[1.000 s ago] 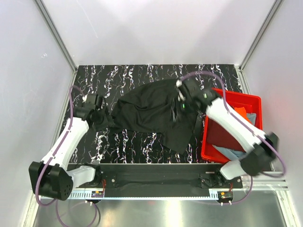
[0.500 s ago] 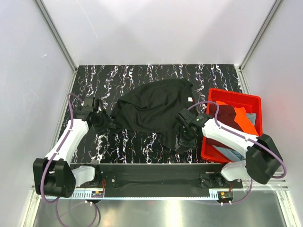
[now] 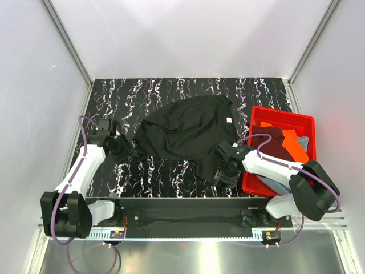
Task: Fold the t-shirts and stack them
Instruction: Flatten the tshirt out
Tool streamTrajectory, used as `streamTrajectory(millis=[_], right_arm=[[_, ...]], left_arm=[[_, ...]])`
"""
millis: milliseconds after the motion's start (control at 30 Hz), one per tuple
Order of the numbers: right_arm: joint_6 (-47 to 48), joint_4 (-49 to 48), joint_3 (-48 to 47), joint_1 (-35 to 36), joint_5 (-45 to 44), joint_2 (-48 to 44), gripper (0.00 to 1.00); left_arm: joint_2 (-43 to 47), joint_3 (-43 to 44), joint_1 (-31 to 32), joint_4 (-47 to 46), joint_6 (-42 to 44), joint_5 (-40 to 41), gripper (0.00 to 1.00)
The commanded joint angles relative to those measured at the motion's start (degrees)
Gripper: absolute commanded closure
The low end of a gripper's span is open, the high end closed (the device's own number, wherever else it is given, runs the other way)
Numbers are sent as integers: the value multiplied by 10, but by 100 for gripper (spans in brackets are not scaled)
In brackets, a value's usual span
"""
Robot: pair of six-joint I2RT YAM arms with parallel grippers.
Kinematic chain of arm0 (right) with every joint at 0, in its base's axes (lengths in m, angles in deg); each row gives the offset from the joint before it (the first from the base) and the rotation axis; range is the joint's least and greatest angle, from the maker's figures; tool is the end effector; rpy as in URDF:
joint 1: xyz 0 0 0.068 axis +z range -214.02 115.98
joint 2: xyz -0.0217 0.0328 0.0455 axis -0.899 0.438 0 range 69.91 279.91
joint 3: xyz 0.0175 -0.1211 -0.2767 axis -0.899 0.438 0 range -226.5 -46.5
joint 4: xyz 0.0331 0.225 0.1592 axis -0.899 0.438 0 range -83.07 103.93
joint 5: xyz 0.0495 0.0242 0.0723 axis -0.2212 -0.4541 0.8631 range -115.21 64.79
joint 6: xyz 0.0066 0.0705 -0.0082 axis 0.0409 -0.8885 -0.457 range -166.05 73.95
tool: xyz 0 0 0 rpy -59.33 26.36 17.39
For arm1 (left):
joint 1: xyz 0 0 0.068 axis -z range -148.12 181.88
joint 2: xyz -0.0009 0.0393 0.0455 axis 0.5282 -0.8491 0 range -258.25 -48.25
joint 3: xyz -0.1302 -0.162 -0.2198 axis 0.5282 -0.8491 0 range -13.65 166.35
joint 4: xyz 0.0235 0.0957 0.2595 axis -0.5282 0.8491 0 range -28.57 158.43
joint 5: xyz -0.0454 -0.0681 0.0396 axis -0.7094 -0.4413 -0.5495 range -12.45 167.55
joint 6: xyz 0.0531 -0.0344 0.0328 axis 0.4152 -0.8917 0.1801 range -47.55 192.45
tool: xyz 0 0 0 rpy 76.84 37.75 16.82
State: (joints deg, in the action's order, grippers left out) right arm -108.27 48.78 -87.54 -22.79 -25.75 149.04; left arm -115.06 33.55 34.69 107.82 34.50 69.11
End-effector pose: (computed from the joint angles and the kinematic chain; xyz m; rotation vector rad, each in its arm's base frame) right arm 0.1740 0.1517 0.1577 0.5509 2.9682 0.1997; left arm 0.2240 -0.0196 0.2322 -0.7957 2.6564 -0.3972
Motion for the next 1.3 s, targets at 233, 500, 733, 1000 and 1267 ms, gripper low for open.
streamTrajectory(millis=[233, 500, 733, 1000, 1267], right_arm=[[-58, -79, 32, -12, -7, 18, 55], [-63, -92, 55, -31, 2, 13, 81], [-6, -23, 6, -37, -33, -33, 100], [84, 94, -102, -41, -104, -127, 100], [85, 102, -113, -45, -98, -142, 100]], left_arm=[[24, 0, -12, -7, 15, -12, 50], [30, -2, -20, 2, 17, 4, 48], [-2, -9, -23, -13, 27, 9, 38], [-83, 3, -27, -70, 37, -2, 52], [-116, -33, -27, -118, 14, -33, 62]])
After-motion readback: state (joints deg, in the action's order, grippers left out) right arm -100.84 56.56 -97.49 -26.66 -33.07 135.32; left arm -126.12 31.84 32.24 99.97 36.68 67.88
